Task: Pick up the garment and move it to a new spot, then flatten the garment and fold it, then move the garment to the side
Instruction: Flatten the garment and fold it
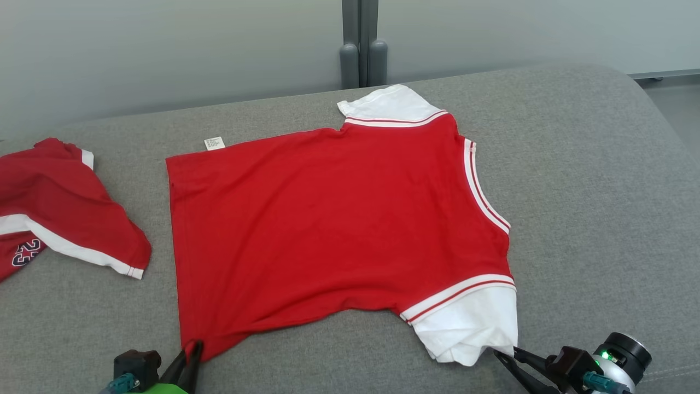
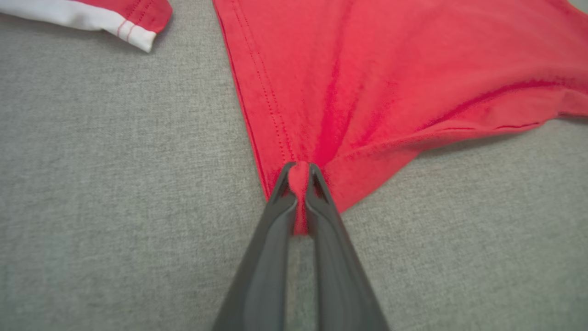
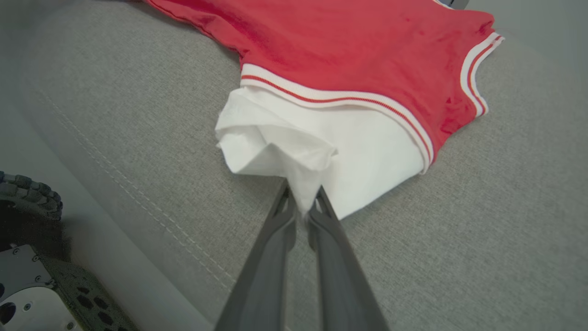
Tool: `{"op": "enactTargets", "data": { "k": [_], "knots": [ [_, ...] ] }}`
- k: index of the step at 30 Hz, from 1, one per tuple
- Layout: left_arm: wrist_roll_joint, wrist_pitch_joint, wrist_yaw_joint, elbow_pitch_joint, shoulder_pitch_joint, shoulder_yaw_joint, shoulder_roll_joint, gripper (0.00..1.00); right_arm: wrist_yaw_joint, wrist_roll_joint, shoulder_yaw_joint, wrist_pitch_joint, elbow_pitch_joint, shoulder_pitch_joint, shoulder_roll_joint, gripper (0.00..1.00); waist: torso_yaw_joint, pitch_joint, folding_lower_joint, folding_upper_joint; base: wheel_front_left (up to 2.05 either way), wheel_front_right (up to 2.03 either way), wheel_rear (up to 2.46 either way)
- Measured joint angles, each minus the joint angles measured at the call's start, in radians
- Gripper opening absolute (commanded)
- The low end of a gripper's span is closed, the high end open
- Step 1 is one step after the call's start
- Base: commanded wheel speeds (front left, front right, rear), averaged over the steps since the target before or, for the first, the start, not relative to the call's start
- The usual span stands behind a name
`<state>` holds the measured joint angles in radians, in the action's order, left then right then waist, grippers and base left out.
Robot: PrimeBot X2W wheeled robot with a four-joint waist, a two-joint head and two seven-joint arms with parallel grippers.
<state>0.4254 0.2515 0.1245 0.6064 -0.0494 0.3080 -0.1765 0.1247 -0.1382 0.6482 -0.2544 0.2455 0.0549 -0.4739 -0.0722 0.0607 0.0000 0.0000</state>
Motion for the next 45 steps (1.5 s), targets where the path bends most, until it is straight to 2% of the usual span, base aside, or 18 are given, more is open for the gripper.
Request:
{"op": "enactTargets", "data": {
  "k": [1, 2, 3, 13, 20, 27, 33, 38, 42, 45],
  "knots": [
    [0.001, 0.0, 0.0, 0.001, 0.0, -0.003, 0.001, 0.64, 0.0, 0.0, 0.0, 0.0, 0.004, 0.0, 0.001, 0.53, 0.0, -0.001, 0.0, 0.0, 0.0, 0.0, 0.0],
    [0.002, 0.0, 0.0, 0.001, 0.001, -0.007, 0.002, 1.0, 0.0, 0.0, -0.001, 0.0, 0.007, 0.001, 0.001, 0.83, -0.001, -0.002, 0.0, 0.0, 0.0, 0.0, 0.0],
    [0.002, 0.0, 0.0, 0.002, 0.003, -0.012, 0.001, 1.0, 0.0, 0.0, -0.001, 0.0, 0.012, 0.002, 0.001, 1.0, -0.001, -0.003, 0.0, 0.0, 0.0, 0.0, 0.0],
    [0.004, 0.0, 0.0, 0.01, 0.044, -0.022, -0.031, 1.0, 0.0, 0.006, -0.011, 0.0, 0.036, 0.035, -0.005, 1.0, -0.01, -0.016, 0.0, 0.0, 0.0, 0.0, 0.0],
    [0.015, 0.0, 0.0, 0.005, 0.09, -0.019, -0.049, 1.0, 0.0, 0.017, 0.003, 0.0, 0.063, 0.081, -0.05, 1.0, -0.015, -0.03, 0.0, 0.0, 0.0, 0.0, 0.0],
    [0.038, -0.012, 0.0, -0.022, 0.136, -0.014, -0.064, 1.0, -0.005, 0.016, -0.055, 0.0, 0.047, 0.085, -0.065, 1.0, -0.021, -0.042, 0.0, 0.0, 0.0, 0.0, 0.0],
    [0.047, -0.013, 0.003, -0.052, 0.165, -0.046, -0.082, 1.0, -0.044, 0.014, -0.112, 0.0, 0.006, 0.082, -0.075, 1.0, -0.017, -0.051, 0.0, 0.0, 0.0, 0.0, 0.0],
    [0.056, -0.012, -0.003, -0.11, 0.172, -0.086, -0.109, 1.0, -0.06, 0.015, -0.144, 0.0, -0.04, 0.07, -0.09, 1.0, -0.011, -0.057, 0.0, 0.0, 0.0, 0.0, 0.0],
    [0.056, -0.009, -0.019, -0.183, 0.159, -0.095, -0.101, 1.0, -0.083, 0.014, -0.178, 0.0, -0.087, 0.049, -0.083, 1.0, -0.008, -0.062, 0.0, 0.0, 0.0, 0.0, 0.0],
    [0.056, -0.008, -0.021, -0.234, 0.127, -0.098, -0.071, 1.0, -0.093, 0.006, -0.199, 0.0, -0.127, 0.02, -0.062, 1.0, -0.007, -0.066, 0.0, 0.0, 0.0, 0.0, 0.0]
  ]
}}
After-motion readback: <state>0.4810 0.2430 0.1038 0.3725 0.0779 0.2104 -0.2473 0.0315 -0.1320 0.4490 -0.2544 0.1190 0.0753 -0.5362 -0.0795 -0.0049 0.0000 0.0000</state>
